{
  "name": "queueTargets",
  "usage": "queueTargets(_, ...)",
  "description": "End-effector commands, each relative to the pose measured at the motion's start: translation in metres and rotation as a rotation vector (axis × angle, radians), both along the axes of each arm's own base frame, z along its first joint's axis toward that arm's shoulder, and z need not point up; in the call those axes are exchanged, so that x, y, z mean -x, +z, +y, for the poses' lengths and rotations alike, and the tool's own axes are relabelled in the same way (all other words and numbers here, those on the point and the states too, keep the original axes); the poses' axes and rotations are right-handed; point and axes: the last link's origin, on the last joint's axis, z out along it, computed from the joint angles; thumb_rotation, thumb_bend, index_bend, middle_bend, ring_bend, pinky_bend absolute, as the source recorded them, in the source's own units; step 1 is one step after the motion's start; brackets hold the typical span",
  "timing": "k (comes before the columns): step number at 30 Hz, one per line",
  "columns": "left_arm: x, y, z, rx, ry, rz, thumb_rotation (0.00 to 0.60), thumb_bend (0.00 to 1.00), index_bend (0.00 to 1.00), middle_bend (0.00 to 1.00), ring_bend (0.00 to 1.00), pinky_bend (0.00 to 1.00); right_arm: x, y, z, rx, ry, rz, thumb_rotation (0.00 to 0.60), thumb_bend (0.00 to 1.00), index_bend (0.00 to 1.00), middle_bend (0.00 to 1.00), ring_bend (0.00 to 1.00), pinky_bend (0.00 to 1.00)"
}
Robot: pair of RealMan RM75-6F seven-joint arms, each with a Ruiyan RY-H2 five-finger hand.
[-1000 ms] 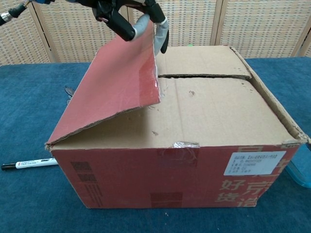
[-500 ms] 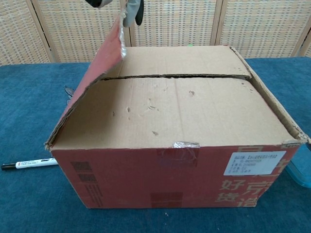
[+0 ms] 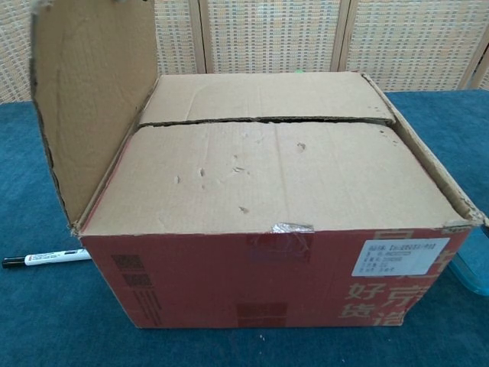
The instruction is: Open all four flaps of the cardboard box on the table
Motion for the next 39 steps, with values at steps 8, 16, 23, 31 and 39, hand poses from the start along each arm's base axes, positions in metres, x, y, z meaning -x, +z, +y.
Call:
queueTargets(8, 0.03, 0.032, -0.009, -0.051, 0.052, -0.012, 0.413, 0.87, 0.5, 0.35, 0.17, 0.0, -0.006, -0.004, -0.003, -0.015, 0.011, 0.001, 0.6, 0.67, 0.07, 0.04, 0.0, 0.0)
queueTargets(16, 0.067, 0.047, -0.014, -0.068, 0.142, 0.031, 0.411, 0.85, 0.5, 0.39, 0.21, 0.0, -0.008, -0.006, -0.003, -0.017, 0.007, 0.004, 0.6, 0.67, 0.07, 0.04, 0.0, 0.0)
queueTargets(23, 0.085, 0.052, -0.012, -0.097, 0.176, 0.016, 0.397, 0.59, 0.5, 0.38, 0.2, 0.0, -0.007, -0.008, -0.002, -0.019, 0.0, 0.003, 0.6, 0.67, 0.07, 0.04, 0.0, 0.0)
queueTargets(31, 0.086, 0.025, -0.008, -0.141, 0.156, -0.051, 0.393, 0.31, 0.38, 0.2, 0.08, 0.0, -0.006, -0.009, 0.002, -0.018, 0.002, -0.007, 0.6, 0.67, 0.07, 0.04, 0.0, 0.0)
queueTargets(39, 0.074, -0.023, -0.005, -0.149, 0.142, -0.071, 0.395, 0.22, 0.17, 0.01, 0.0, 0.0, -0.005, -0.015, 0.004, -0.026, 0.015, -0.008, 0.6, 0.67, 0.07, 0.04, 0.0, 0.0)
